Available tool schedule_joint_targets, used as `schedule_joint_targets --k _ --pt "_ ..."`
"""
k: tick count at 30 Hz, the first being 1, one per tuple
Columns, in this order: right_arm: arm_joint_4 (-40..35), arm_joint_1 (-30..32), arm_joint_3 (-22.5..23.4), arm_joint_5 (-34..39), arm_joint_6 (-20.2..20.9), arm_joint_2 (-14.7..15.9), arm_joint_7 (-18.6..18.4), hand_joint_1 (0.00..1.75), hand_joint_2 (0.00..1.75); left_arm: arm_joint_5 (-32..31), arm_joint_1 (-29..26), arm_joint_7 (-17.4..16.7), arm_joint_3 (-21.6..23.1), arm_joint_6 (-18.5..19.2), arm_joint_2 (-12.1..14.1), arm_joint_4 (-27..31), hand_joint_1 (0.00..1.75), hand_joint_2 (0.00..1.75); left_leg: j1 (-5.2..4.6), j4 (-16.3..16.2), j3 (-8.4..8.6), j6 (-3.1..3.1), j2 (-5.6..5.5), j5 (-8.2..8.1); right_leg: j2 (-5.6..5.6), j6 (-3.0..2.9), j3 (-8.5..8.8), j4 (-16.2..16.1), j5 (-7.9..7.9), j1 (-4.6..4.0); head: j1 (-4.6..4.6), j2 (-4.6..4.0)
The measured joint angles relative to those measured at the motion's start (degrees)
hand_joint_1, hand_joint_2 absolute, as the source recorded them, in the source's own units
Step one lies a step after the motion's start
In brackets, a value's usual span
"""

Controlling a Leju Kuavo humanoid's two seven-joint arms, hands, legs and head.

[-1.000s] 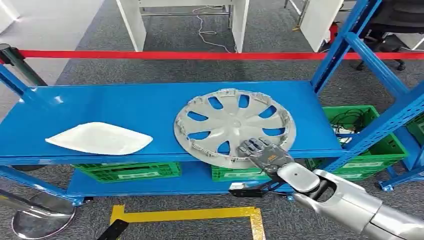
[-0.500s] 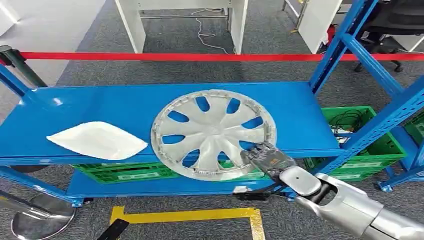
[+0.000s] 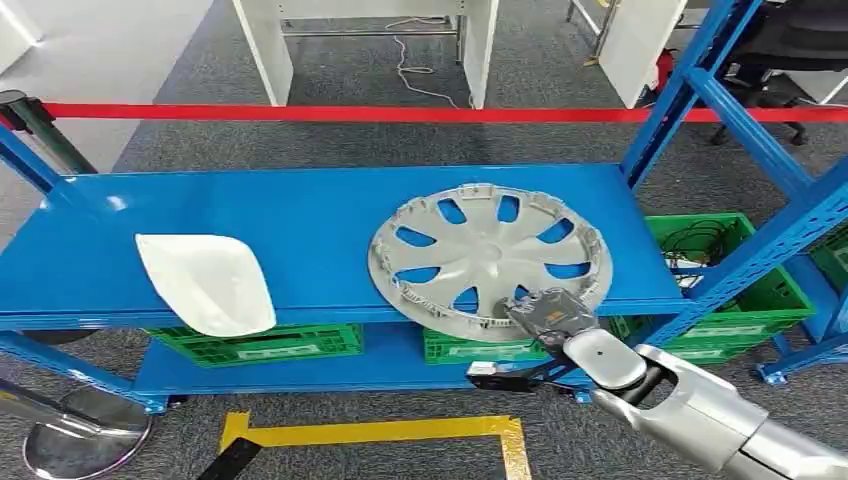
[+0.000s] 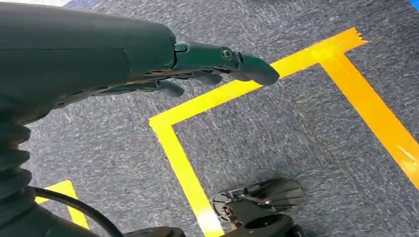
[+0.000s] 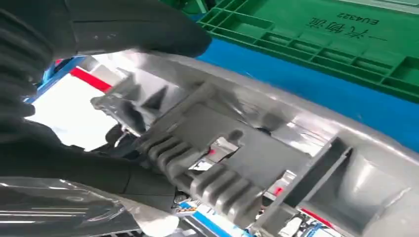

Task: Take the parts from the cabinet and place them on the table.

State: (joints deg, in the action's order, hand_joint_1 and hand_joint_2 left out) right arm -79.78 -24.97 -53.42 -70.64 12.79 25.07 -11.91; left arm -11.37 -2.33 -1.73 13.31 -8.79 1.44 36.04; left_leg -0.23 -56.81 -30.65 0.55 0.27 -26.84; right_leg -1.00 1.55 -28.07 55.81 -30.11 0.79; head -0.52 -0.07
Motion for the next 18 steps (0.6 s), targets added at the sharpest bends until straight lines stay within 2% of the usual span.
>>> schedule_joint_targets --k 18 --pt "0.1 2.4 2.8 -2.6 -3.3 -0.6 -1.5 1.75 1.75 -1.1 -0.6 -0.3 -1.4 0.5 -0.2 1.4 0.00 1.75 0.00 0.0 -0.21 0.02 0.00 0.06 0.02 0.04 0.40 0.0 0.05 -0.01 0.02 0.00"
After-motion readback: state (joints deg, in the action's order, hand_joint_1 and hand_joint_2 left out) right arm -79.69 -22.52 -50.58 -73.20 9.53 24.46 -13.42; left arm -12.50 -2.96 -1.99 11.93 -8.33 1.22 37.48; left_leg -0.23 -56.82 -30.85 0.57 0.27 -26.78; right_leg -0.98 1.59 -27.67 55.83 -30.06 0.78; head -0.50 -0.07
